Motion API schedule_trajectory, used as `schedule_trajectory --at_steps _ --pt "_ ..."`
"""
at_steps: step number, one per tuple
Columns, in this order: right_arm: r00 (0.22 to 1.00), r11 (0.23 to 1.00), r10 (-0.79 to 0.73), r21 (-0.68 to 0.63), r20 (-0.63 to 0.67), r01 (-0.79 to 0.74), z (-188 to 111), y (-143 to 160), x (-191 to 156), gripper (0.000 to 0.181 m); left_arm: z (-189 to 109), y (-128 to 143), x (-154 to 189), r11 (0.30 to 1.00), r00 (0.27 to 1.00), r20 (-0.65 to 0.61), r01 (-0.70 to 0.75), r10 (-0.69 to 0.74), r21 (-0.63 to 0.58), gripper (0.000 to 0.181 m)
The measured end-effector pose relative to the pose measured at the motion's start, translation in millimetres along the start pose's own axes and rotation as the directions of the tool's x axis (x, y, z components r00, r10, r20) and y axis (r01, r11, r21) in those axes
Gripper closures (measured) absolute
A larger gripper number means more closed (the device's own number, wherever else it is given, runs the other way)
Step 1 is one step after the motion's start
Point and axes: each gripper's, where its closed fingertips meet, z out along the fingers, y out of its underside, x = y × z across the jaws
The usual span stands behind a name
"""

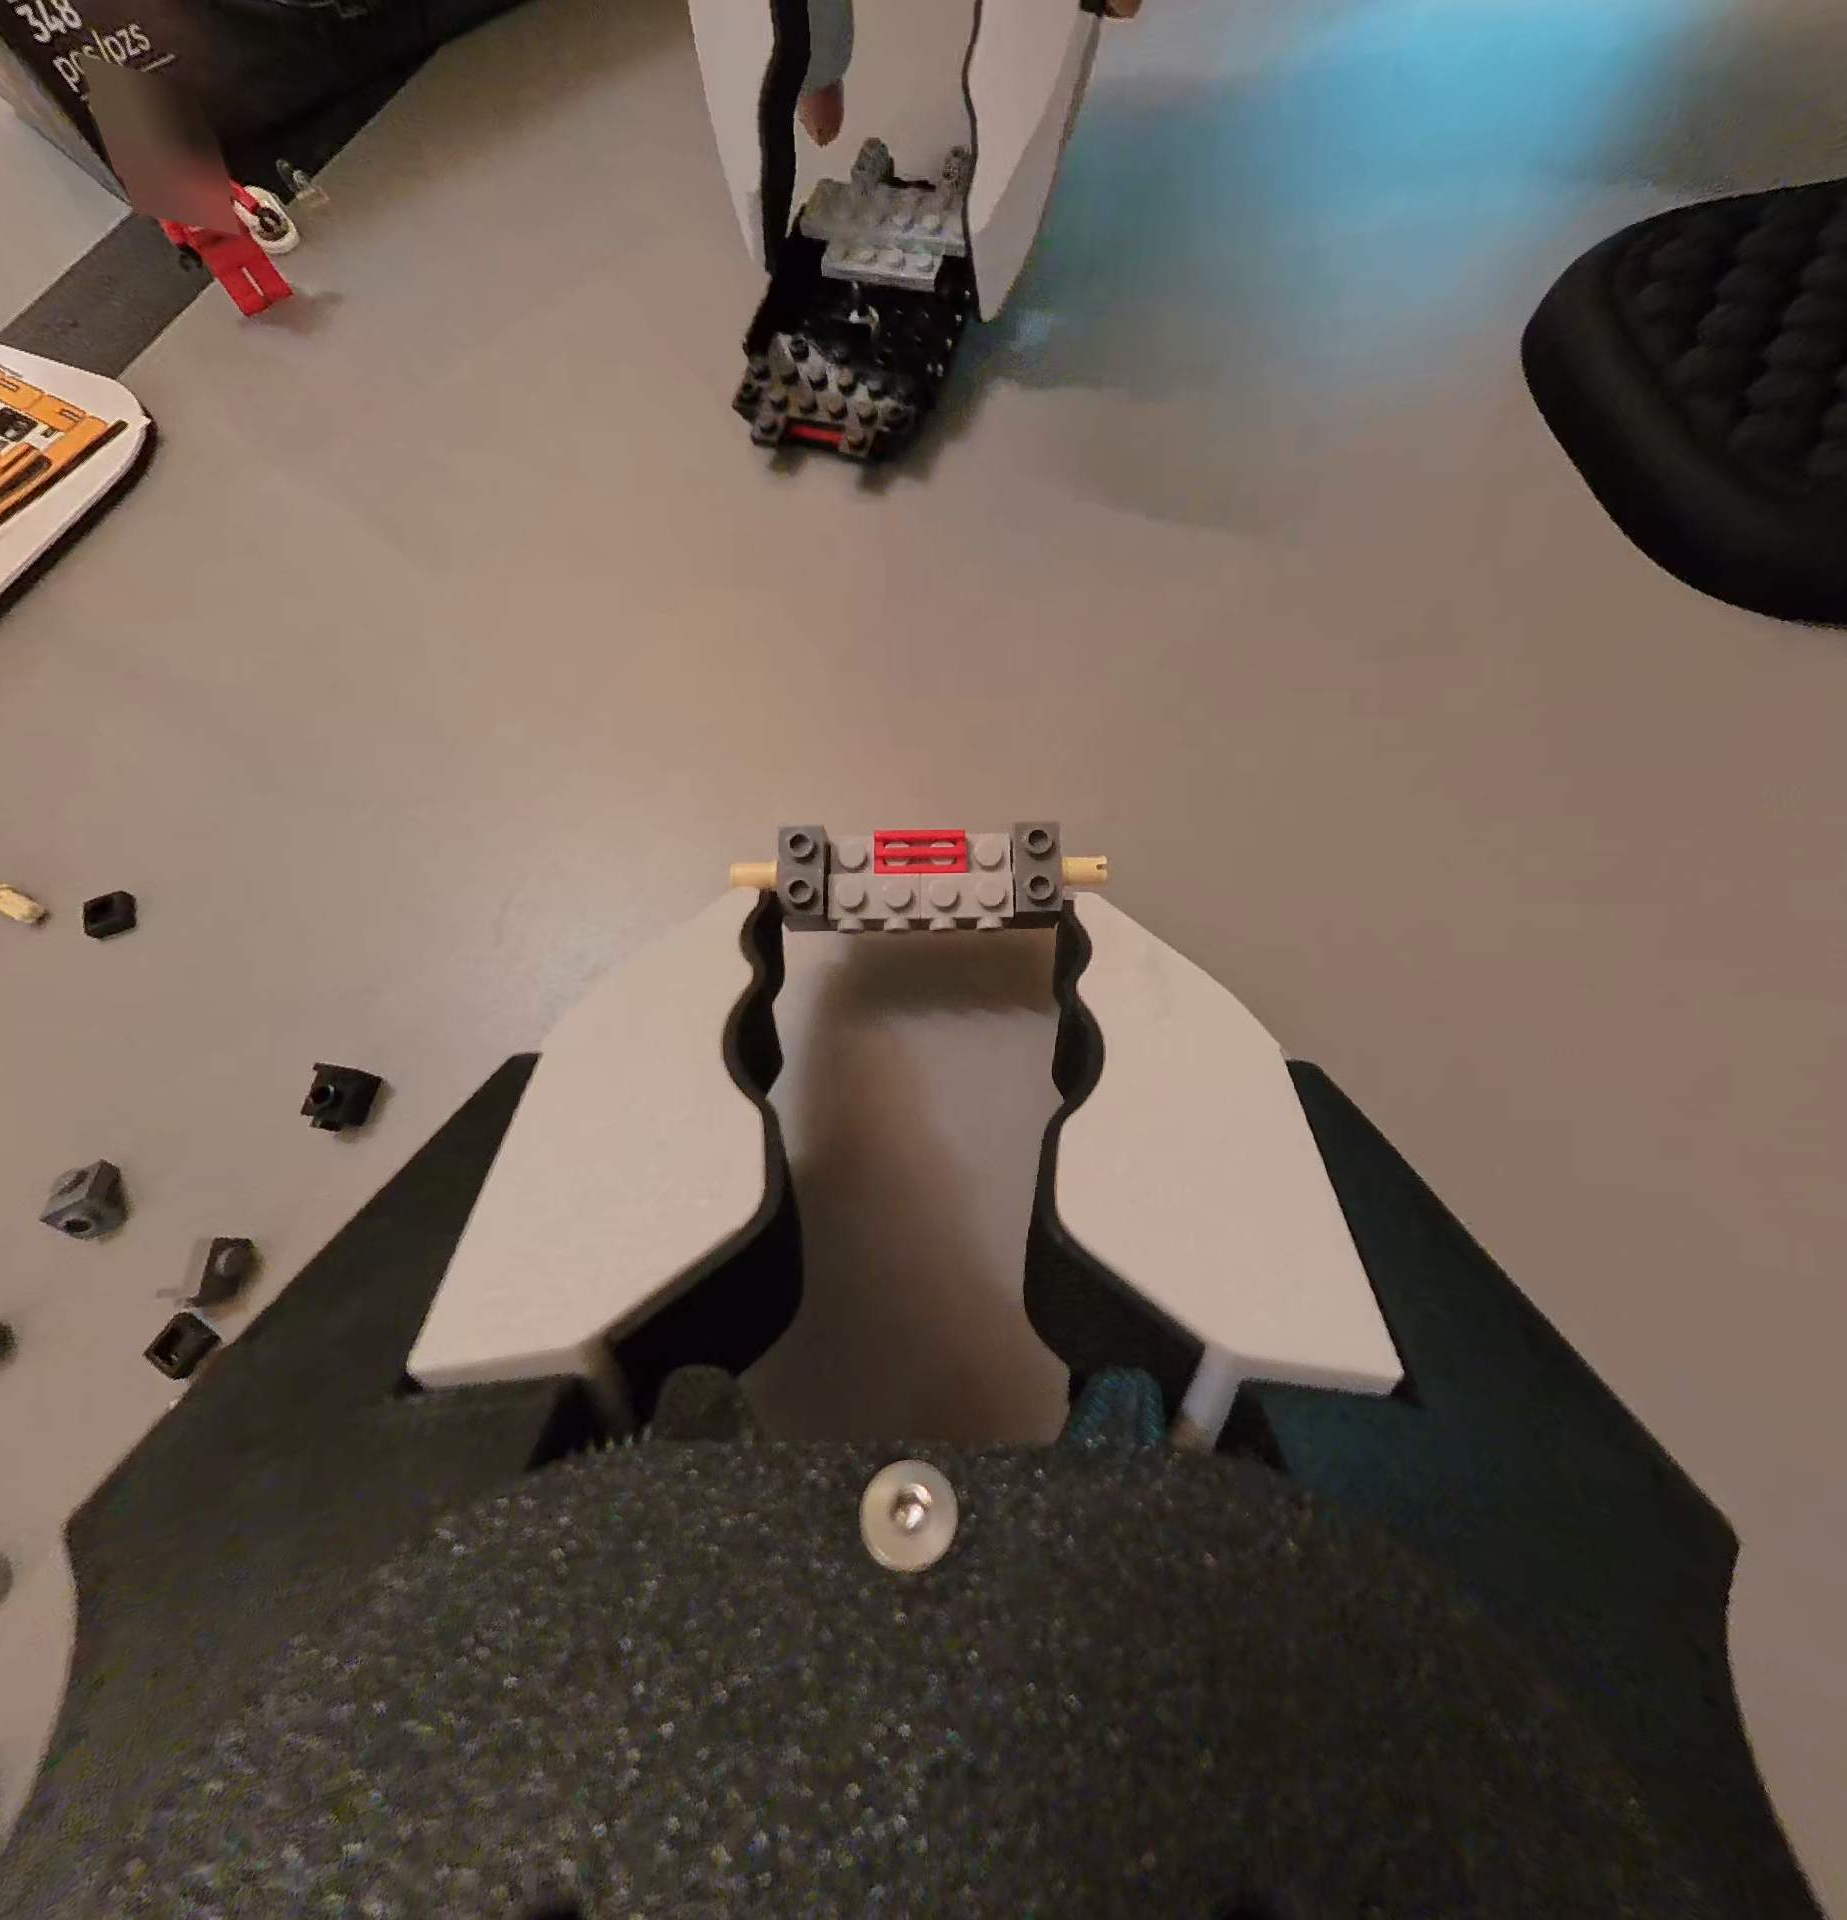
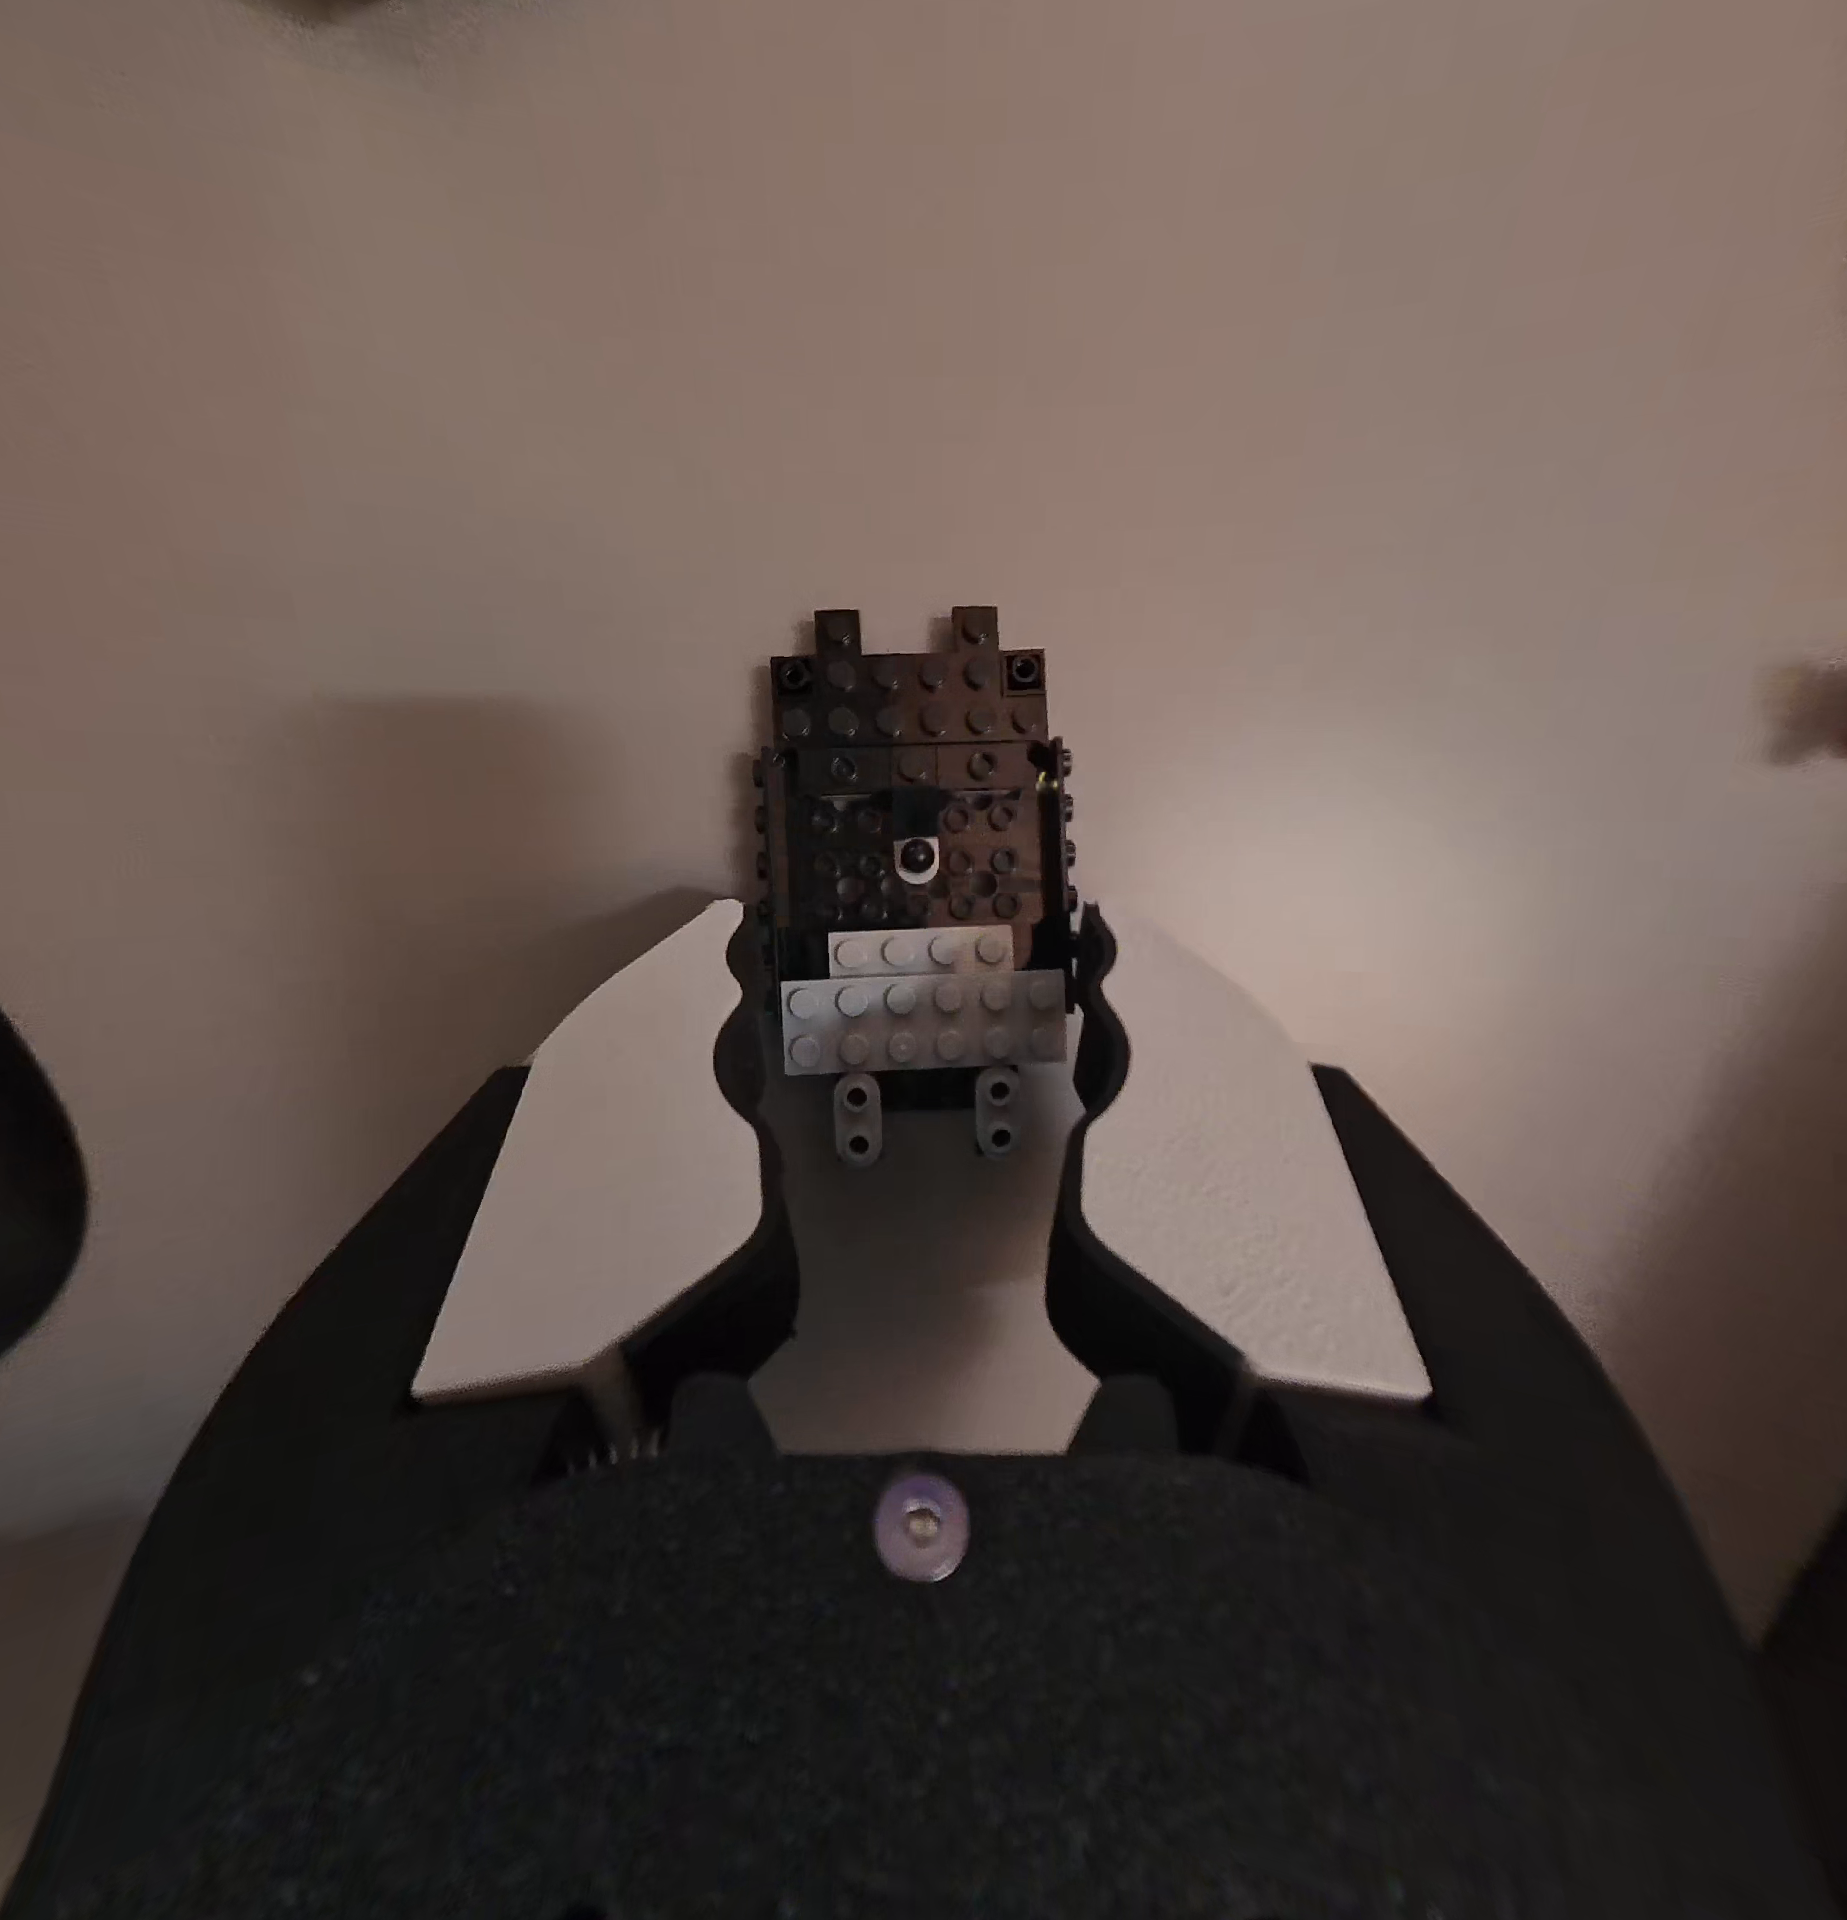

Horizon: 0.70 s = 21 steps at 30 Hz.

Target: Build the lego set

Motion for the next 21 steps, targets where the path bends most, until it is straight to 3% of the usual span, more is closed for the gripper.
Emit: schedule_trajectory --at_steps 21 --pt "0.971 0.983 -0.158 0.125 0.181 0.137 33 -87 -78 0.124 -7 -1 -3 1.0 1.0 0.014 -0.024 0.024 0.013 0.131"
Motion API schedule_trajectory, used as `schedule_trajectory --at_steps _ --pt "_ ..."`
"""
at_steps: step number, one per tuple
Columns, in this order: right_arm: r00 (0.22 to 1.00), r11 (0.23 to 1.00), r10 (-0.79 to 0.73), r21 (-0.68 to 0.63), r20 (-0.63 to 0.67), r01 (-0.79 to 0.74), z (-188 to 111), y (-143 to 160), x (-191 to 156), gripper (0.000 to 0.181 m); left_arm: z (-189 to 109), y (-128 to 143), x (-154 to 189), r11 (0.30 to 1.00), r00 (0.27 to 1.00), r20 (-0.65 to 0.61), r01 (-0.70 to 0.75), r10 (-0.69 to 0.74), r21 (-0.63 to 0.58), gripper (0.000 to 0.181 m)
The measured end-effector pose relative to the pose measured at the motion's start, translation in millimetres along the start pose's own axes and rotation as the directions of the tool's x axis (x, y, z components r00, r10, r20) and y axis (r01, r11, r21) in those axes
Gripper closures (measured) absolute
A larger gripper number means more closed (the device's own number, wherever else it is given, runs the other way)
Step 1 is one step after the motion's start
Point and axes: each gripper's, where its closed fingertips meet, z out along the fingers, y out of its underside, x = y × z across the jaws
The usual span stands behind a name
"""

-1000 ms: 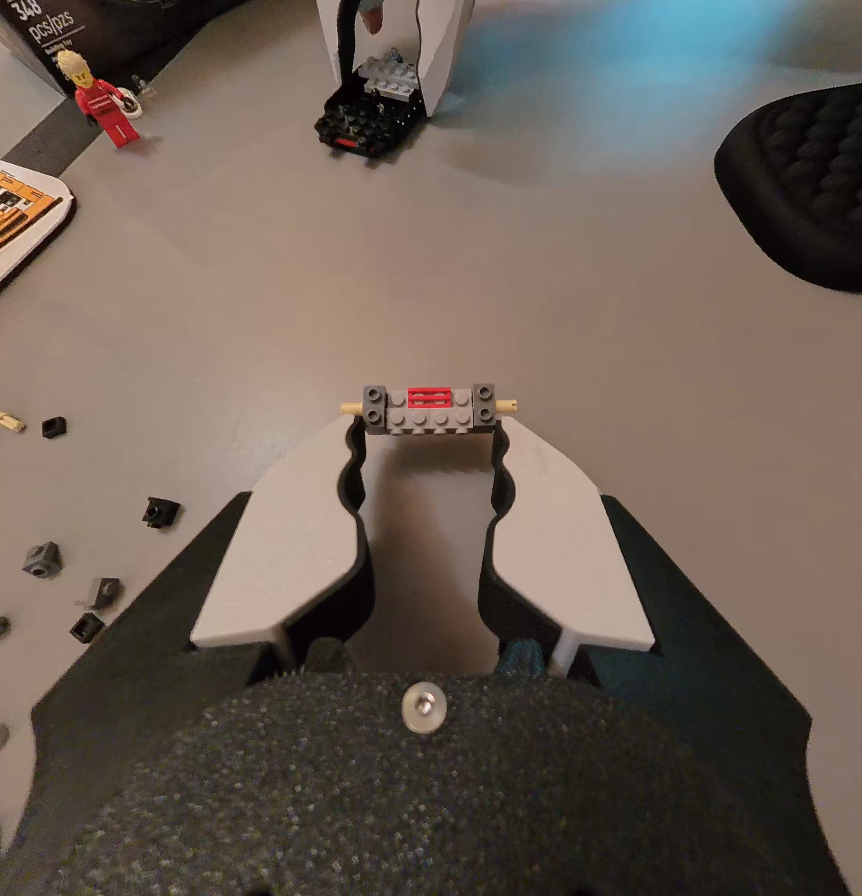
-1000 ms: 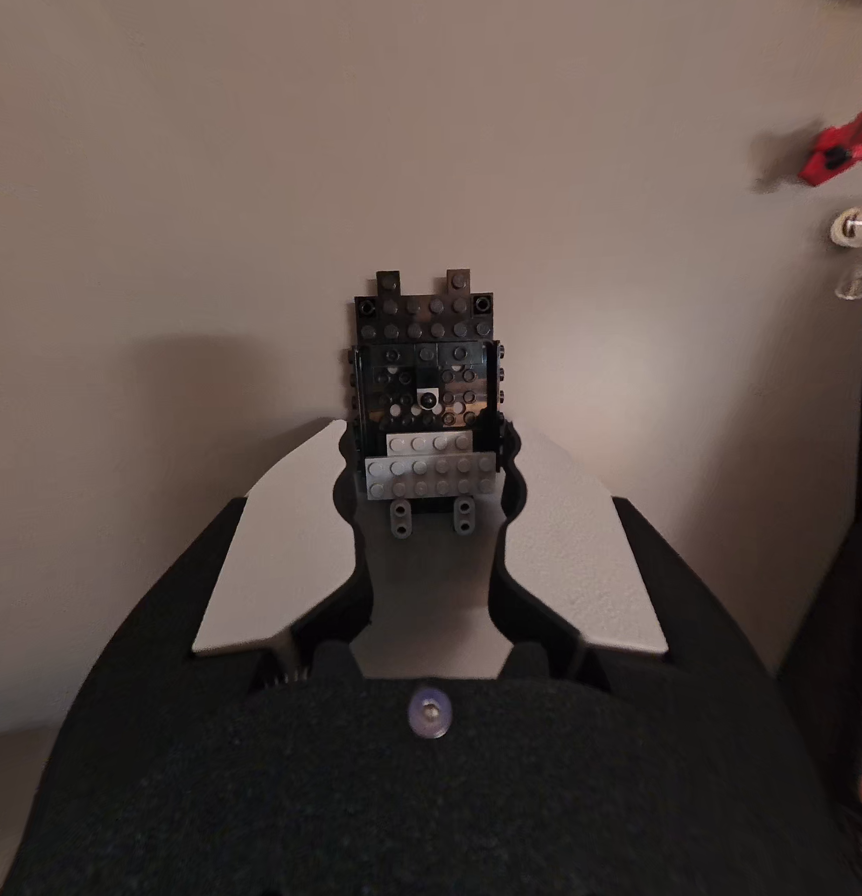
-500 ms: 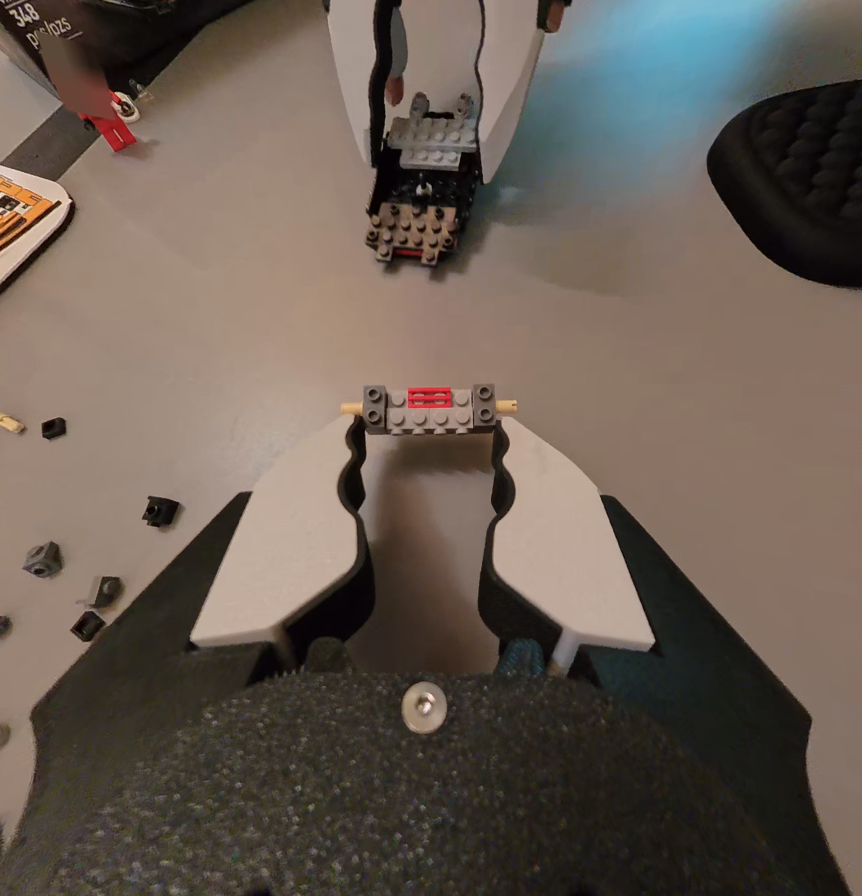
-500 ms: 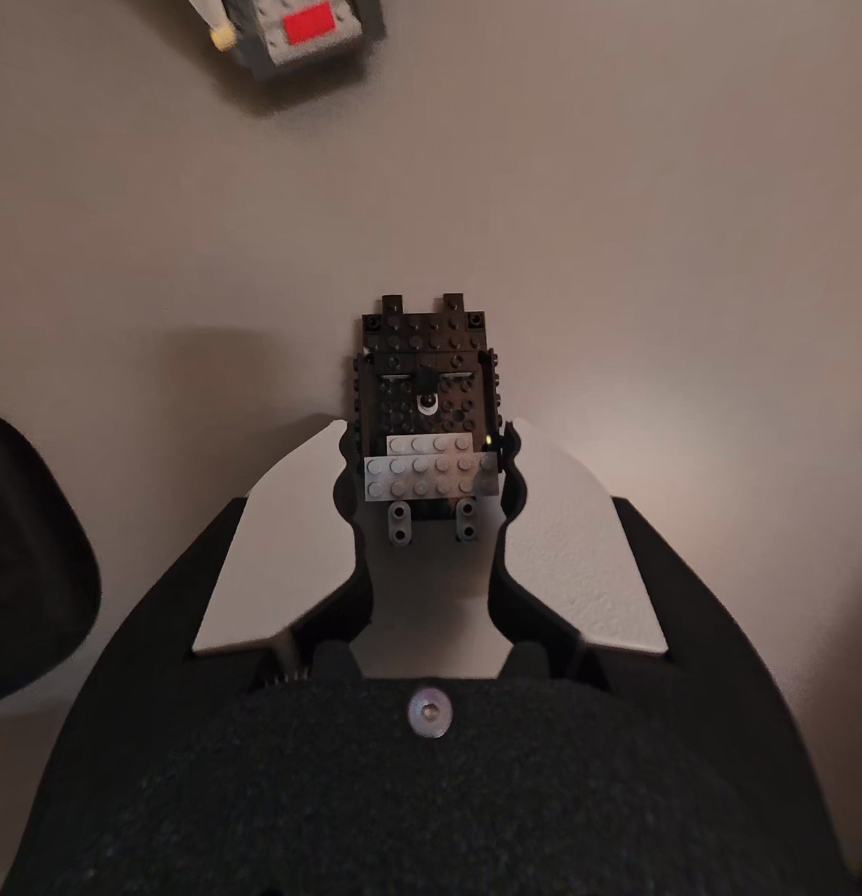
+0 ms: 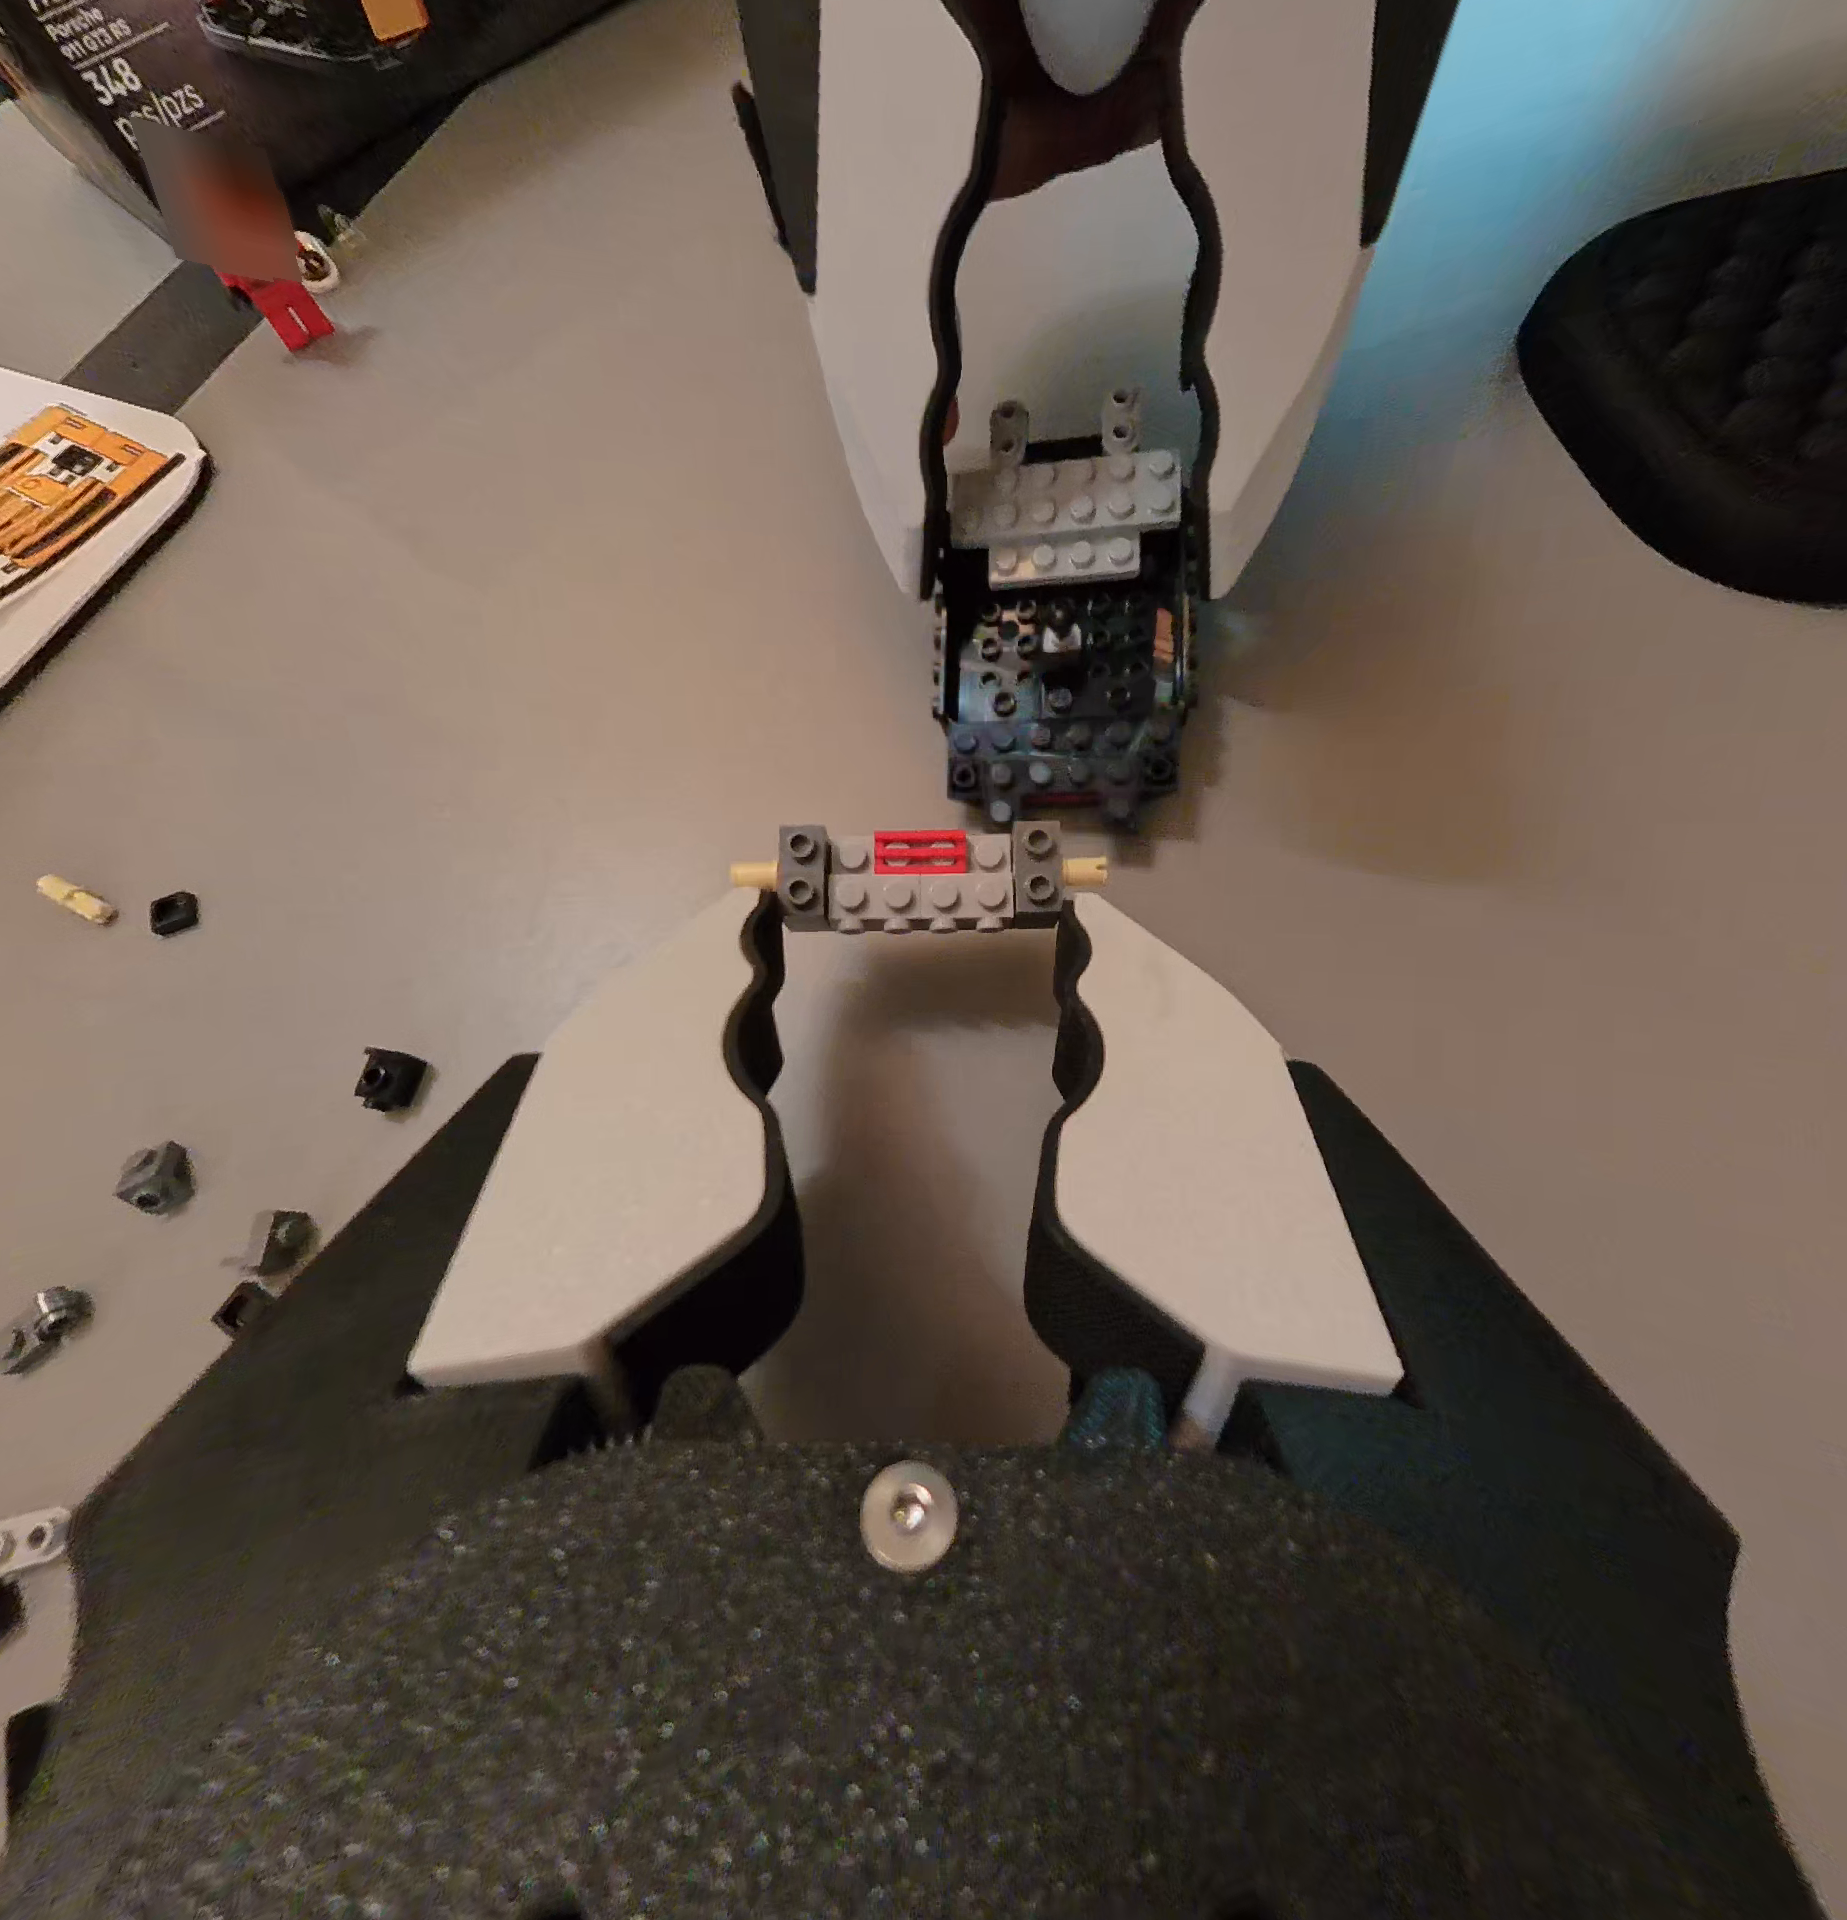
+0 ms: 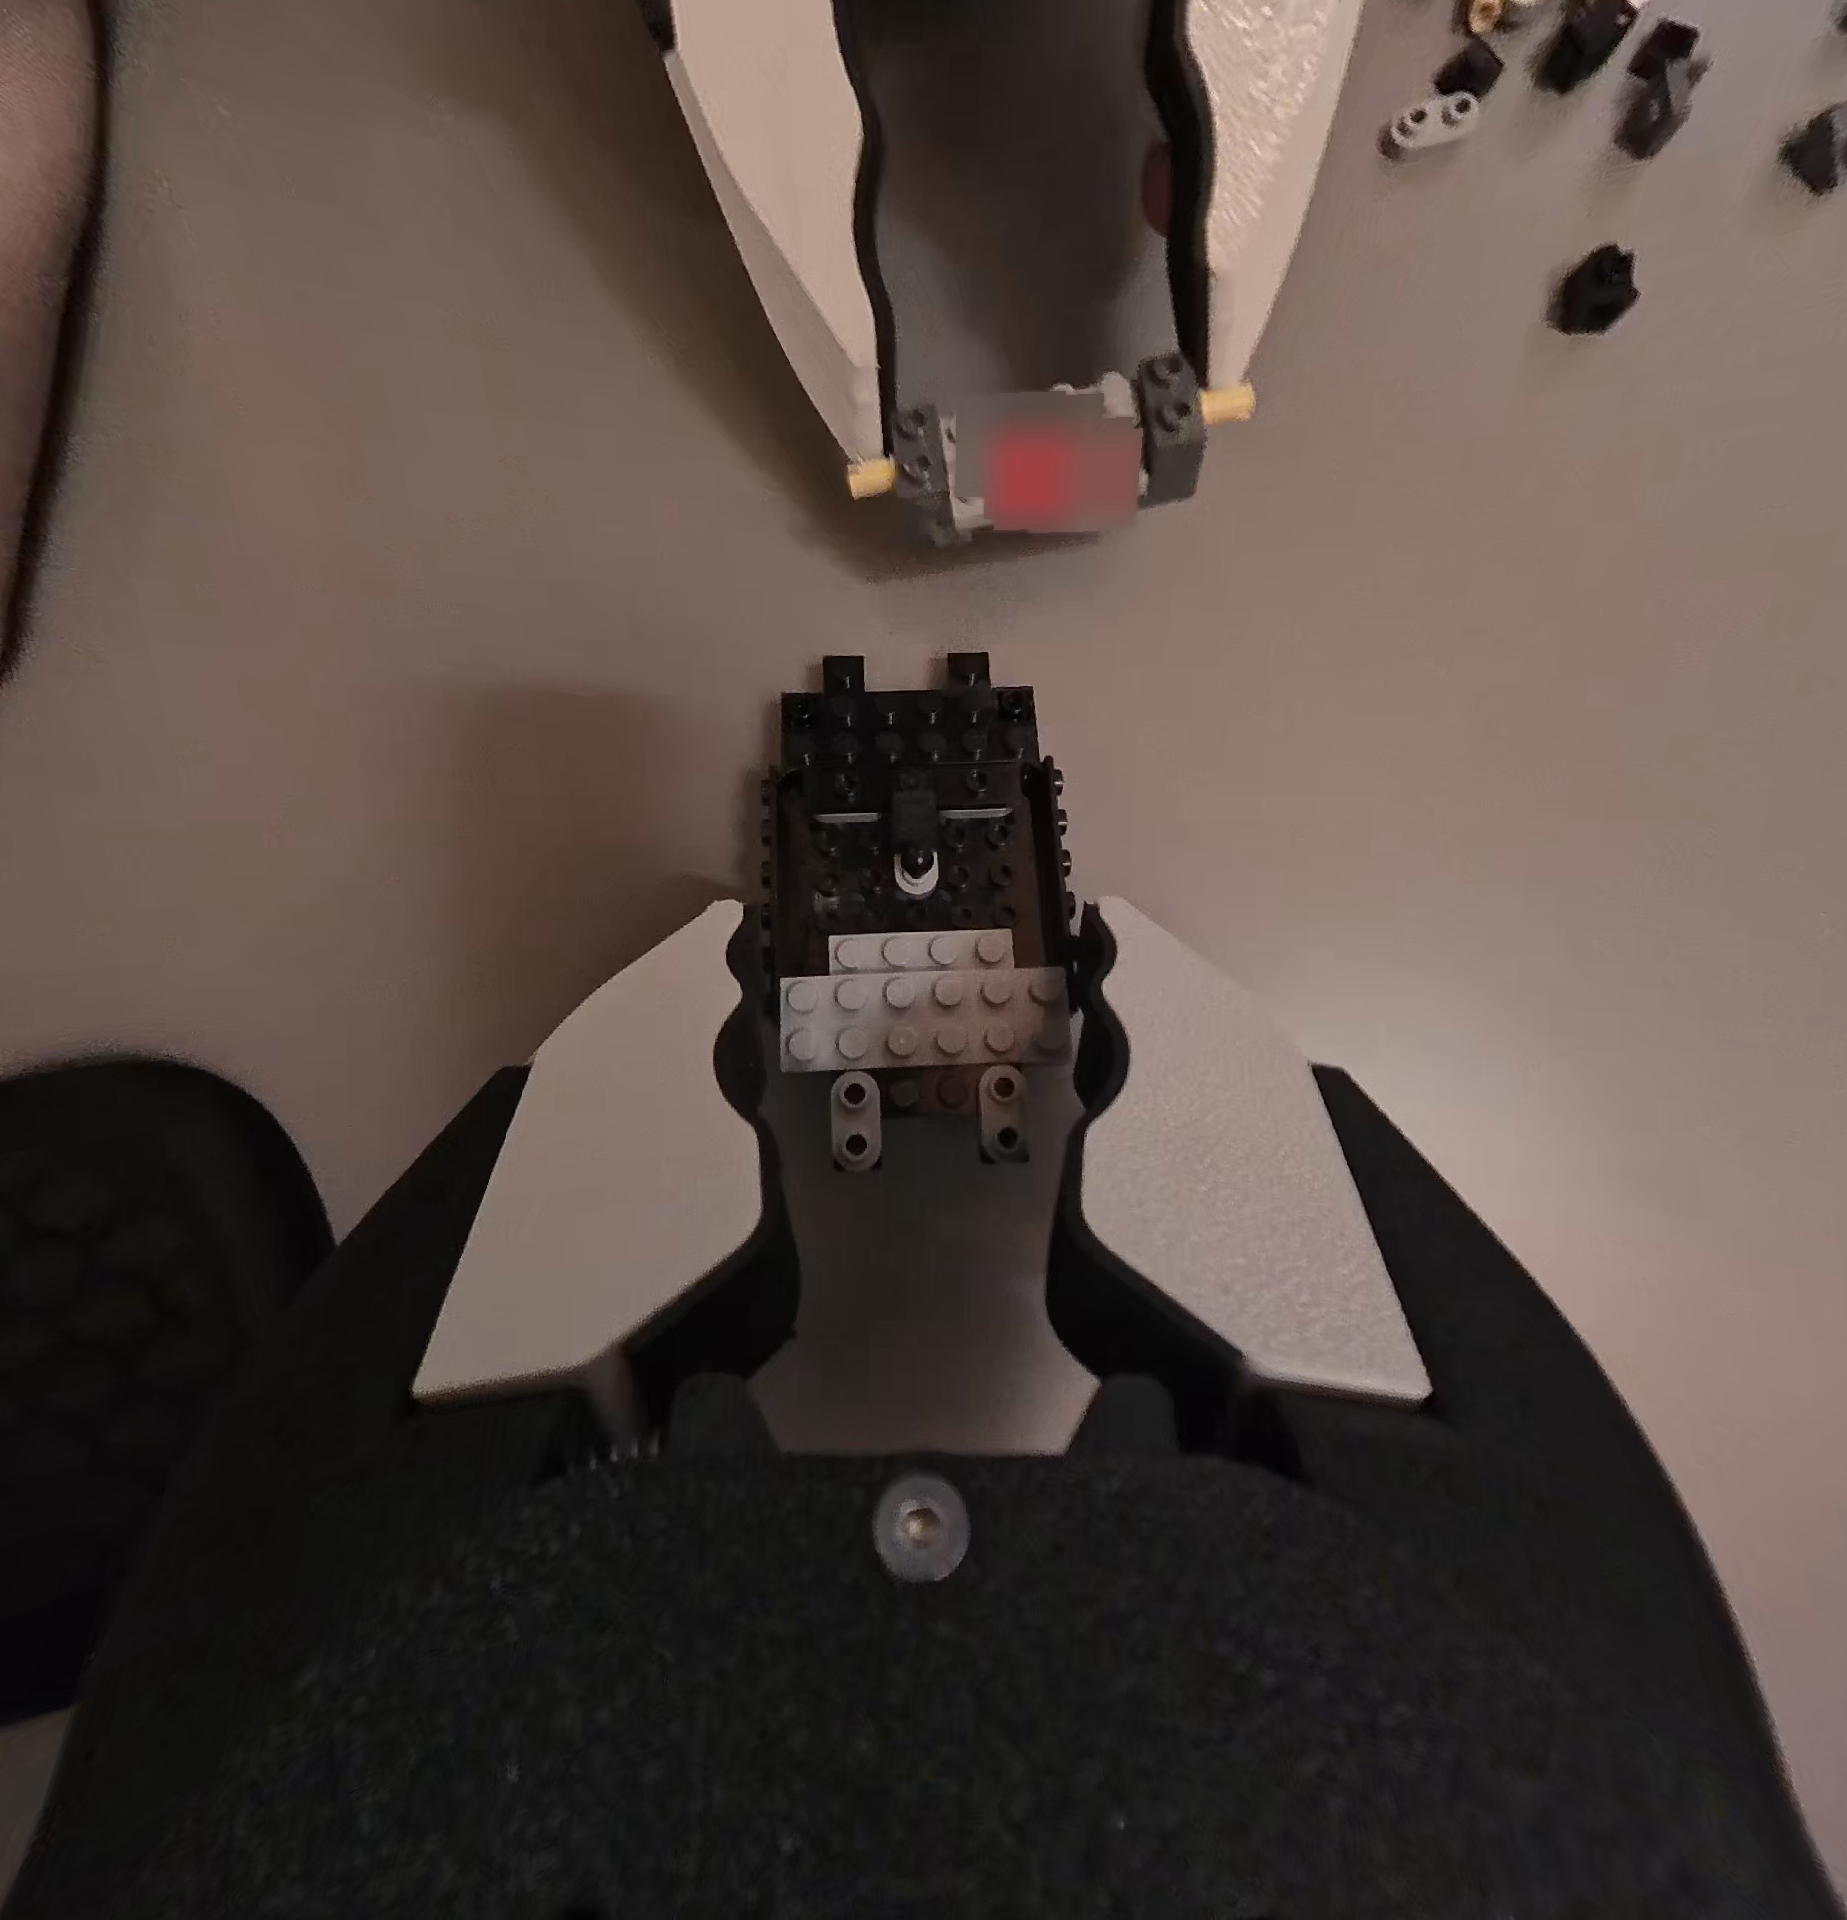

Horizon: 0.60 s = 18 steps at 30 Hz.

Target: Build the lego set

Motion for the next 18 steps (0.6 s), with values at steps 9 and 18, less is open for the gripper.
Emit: schedule_trajectory --at_steps 9,18 --pt "1.0 0.999 -0.013 -0.029 0.011 0.014 19 0 -8 0.123 0 1 0 1.0 1.0 -0.004 -0.006 0.006 -0.002 0.131" --pt "0.999 1.0 -0.012 -0.011 -0.053 0.011 10 -4 -3 0.119 0 2 0 1.0 1.0 0.002 -0.014 0.014 -0.007 0.131"
